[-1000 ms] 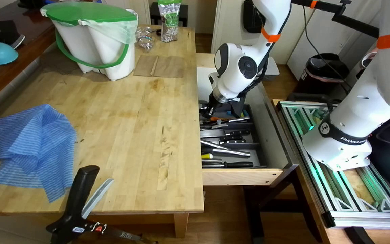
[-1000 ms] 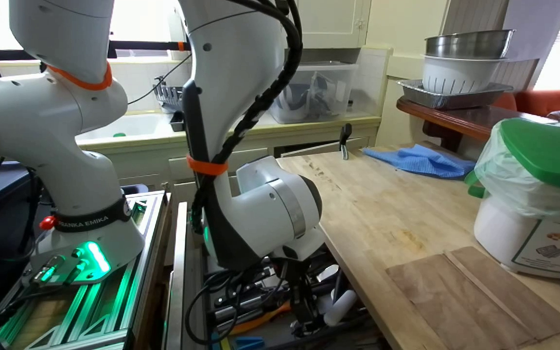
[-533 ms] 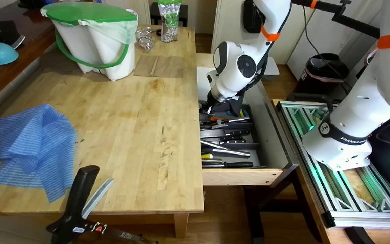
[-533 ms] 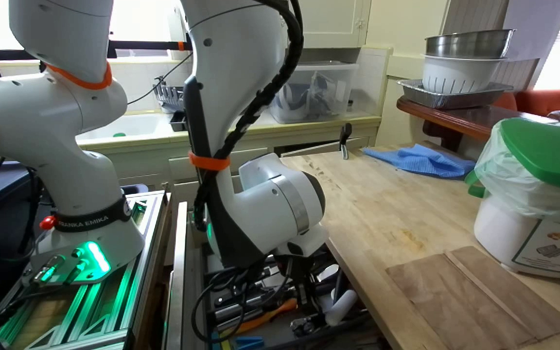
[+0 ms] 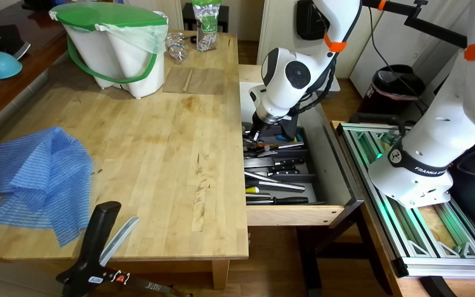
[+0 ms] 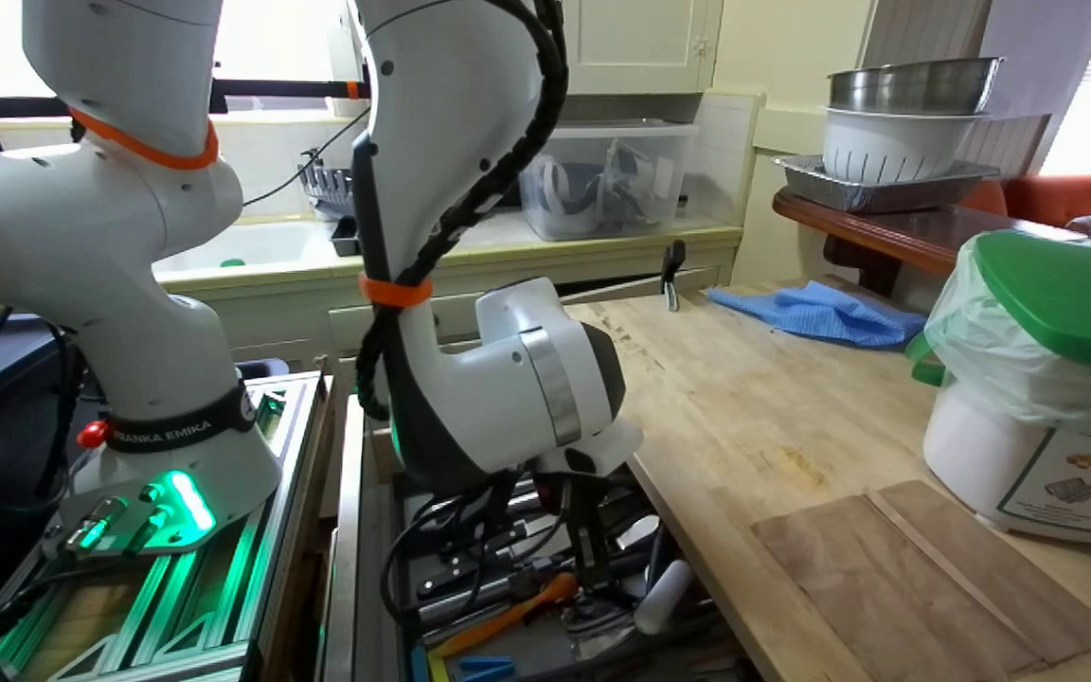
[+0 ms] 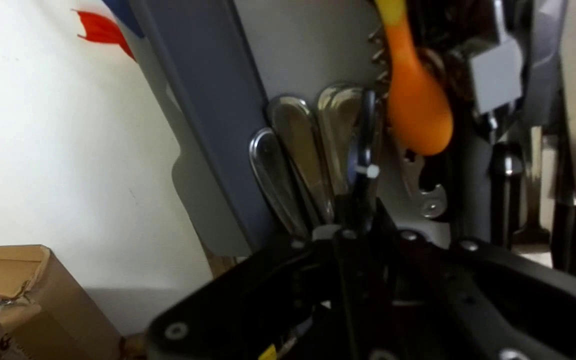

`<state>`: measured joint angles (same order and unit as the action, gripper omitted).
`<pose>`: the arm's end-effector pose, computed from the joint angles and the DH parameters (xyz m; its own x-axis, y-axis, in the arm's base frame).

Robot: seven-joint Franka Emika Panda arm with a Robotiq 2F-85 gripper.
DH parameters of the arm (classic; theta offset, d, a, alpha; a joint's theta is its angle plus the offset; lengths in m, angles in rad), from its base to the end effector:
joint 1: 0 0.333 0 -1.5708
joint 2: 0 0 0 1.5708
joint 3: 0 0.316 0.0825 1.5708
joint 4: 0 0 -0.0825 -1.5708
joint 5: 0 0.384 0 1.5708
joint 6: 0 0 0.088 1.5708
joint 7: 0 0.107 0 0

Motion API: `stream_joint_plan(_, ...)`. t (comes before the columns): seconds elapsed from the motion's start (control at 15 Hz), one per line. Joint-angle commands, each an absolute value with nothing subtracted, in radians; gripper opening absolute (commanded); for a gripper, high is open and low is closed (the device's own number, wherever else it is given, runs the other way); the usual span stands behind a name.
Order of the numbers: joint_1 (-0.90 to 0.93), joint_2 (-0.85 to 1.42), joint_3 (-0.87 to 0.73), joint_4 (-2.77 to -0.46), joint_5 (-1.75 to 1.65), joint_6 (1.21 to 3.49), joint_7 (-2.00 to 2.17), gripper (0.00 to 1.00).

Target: Take the black scissors out of the open drawer and put it on the counter.

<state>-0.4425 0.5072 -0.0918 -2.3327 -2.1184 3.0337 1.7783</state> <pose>0.3873 -0.1601 0.1027 0.9468 -0.1443 0.2875 -0.2173 -0.9459 0.2409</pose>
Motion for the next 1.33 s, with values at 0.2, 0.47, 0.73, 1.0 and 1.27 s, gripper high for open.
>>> stream_joint_plan(0.2,-0.411,0.411,-0.141,-2.527,-1.651,3.064,1.333,0.02)
stream_joint_plan(0.47,-0.425,0.334,-0.110,-2.618,-1.423,3.034,1.125,0.02)
stream_joint_plan(0.73,-0.443,0.245,-0.040,-2.703,-1.223,3.003,0.951,0.02)
stream_joint_plan(1.0,-0.328,0.158,-0.031,-2.787,-0.943,2.972,0.759,0.02)
stream_joint_plan(1.27,-0.362,0.124,0.125,-2.747,-0.746,2.748,0.730,0.02)
